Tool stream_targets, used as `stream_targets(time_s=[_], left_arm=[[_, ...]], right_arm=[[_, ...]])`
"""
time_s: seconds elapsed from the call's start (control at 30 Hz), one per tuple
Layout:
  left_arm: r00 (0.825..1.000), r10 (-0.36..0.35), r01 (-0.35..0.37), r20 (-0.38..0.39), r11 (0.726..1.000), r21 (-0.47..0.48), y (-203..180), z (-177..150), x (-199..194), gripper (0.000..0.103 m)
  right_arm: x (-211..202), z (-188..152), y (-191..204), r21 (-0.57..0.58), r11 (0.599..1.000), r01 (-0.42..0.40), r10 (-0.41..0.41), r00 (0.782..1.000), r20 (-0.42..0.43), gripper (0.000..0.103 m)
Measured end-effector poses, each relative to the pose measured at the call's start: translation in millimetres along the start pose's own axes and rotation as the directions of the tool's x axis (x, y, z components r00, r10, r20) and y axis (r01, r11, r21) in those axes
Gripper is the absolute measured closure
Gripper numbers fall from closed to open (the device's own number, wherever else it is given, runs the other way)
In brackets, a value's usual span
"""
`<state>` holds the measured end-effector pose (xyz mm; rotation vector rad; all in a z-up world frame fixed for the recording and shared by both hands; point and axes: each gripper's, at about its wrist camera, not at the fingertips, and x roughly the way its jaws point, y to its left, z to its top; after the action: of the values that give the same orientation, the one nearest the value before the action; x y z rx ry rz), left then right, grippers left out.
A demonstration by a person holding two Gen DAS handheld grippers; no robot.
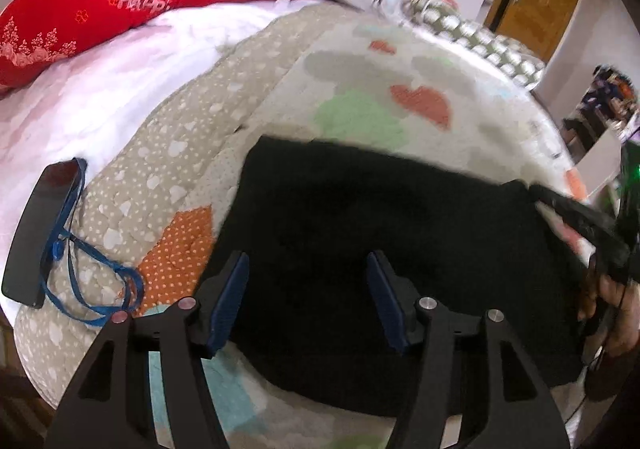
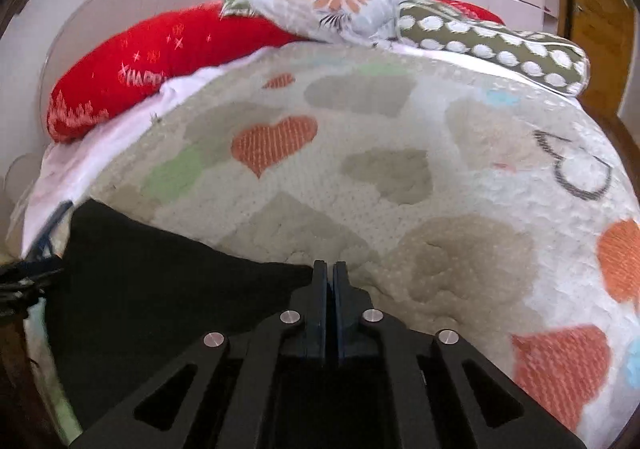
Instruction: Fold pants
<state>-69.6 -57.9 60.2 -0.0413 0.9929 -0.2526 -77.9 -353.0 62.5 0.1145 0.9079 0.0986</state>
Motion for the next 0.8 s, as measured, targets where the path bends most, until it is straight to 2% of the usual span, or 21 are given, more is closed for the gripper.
stream_targets(time_s=[0.03,0.1,0.17,0.23,0.33,0.47,0.6,0.7,0.77,0.8], left_arm=[[1.000,-0.013,0.013,0.022,1.000,0.006,-4,1,-8,0.043],[0.998,-0.025,0.022,0.059,0.999,0.041,-17,1,-22,0.041],[0.996,-0.062,0.058,0.066,0.996,0.071,-31,1,-29,0.037],[0.994,-0.101,0.097,0.047,0.992,0.087,-43,2,-27,0.037],[0.991,-0.137,0.136,-0.001,0.985,0.104,-65,0,-15,0.037],[0.987,-0.157,0.160,-0.035,0.978,0.132,-86,-6,-7,0.037],[0.984,-0.167,0.174,-0.062,0.974,0.144,-94,-12,-4,0.037],[0.981,-0.177,0.187,-0.075,0.971,0.153,-100,-15,-2,0.037],[0.980,-0.183,0.194,-0.084,0.967,0.164,-106,-17,-1,0.037],[0.979,-0.183,0.195,-0.088,0.966,0.168,-108,-18,0,0.037]], right_arm=[[-16,-3,-3,0.010,1.000,-0.019,0.019,1.000,0.016,0.082],[-59,-19,-10,0.024,1.000,-0.021,0.019,0.997,0.080,0.053],[-92,-37,-22,0.025,1.000,-0.010,0.007,0.994,0.112,0.044],[-115,-58,-38,0.024,1.000,0.006,-0.009,0.996,0.085,0.044],[-123,-82,-59,0.007,1.000,0.028,-0.028,1.000,-0.007,0.044],[-126,-114,-75,-0.053,0.994,0.096,-0.102,0.986,-0.131,0.047],[-157,-148,-79,-0.097,0.985,0.143,-0.157,0.973,-0.167,0.047],[-174,-167,-88,-0.077,0.983,0.165,-0.178,0.958,-0.223,0.045],[-183,-172,-92,-0.062,0.984,0.169,-0.179,0.956,-0.232,0.045],[-193,-171,-96,-0.045,0.984,0.173,-0.178,0.961,-0.210,0.045]])
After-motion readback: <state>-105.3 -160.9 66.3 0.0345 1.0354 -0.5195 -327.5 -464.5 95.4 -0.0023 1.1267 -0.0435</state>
